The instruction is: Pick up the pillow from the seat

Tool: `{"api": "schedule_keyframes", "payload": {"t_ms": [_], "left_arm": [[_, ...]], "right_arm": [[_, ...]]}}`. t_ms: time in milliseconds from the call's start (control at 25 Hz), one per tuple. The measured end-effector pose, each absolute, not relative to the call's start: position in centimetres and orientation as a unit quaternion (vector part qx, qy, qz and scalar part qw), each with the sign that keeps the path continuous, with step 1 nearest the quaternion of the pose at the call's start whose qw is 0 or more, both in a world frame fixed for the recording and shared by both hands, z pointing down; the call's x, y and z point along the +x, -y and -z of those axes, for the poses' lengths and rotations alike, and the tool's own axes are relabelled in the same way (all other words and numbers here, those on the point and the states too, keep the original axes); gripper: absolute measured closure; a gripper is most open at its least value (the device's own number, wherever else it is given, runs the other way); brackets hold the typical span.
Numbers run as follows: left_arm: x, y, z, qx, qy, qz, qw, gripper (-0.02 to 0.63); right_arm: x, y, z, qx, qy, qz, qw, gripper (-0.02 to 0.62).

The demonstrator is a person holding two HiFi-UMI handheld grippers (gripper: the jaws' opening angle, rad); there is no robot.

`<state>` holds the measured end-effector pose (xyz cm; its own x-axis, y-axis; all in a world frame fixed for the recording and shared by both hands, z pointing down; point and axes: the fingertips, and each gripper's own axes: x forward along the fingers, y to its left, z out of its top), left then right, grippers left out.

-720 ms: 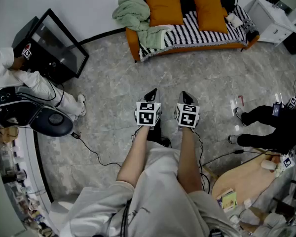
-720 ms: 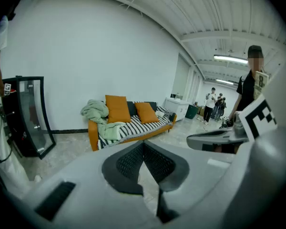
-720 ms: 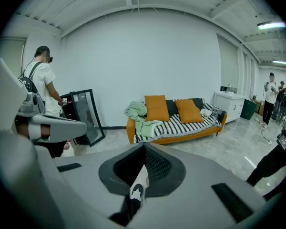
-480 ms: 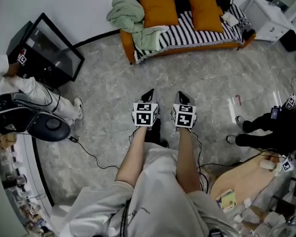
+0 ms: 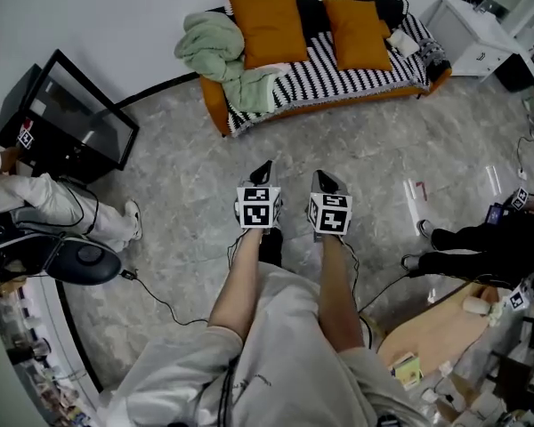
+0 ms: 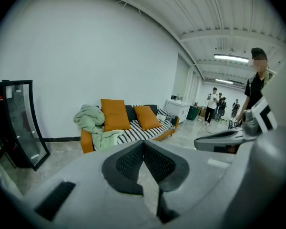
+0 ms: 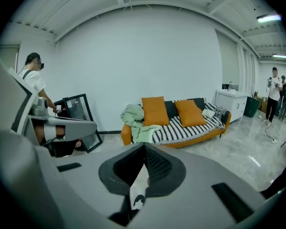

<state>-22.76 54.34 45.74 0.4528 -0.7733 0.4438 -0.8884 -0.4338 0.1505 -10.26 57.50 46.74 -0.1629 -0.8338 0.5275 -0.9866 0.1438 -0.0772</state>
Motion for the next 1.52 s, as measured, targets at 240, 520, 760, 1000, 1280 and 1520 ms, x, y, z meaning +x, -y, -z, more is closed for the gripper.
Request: {"api": "schedule_keyframes", "payload": {"t_ms": [240,520,760,1000,1280,1520], "left_arm": [[-21.8,-47.9,-45.9,0.833,0.491,-0.163,0.197,0.597],[-22.5,-42.1,-45.2,0.835,0.486,-0.166,0.196,0.597],[-21.6,-38.0,-46.0,0.830,0.490,-0.179,0.197,0.597],[-19.9,-33.4,-46.2,0.847,0.462,-0.171,0.201,0.597],[-18.3,-28.3,-44.7,0.865,0.431,-0.194,0.172,0.597],[-17.0,-25.8,-46.3,0.869,0.406,-0.215,0.182,0.597]], "right_arm": [[-8.9,-51.0,-46.6,0.614,0.734,-0.210,0.201,0.589],[-9.8,-46.3,-48.0,0.606,0.728,-0.243,0.208,0.589],[-9.3,-44.0,-50.2,0.597,0.718,-0.277,0.225,0.589],[-8.3,-39.0,-49.6,0.626,0.702,-0.267,0.209,0.589],[-7.6,-35.1,-49.9,0.626,0.694,-0.301,0.189,0.589],[-7.1,-32.2,-50.4,0.641,0.678,-0.310,0.183,0.589]]}}
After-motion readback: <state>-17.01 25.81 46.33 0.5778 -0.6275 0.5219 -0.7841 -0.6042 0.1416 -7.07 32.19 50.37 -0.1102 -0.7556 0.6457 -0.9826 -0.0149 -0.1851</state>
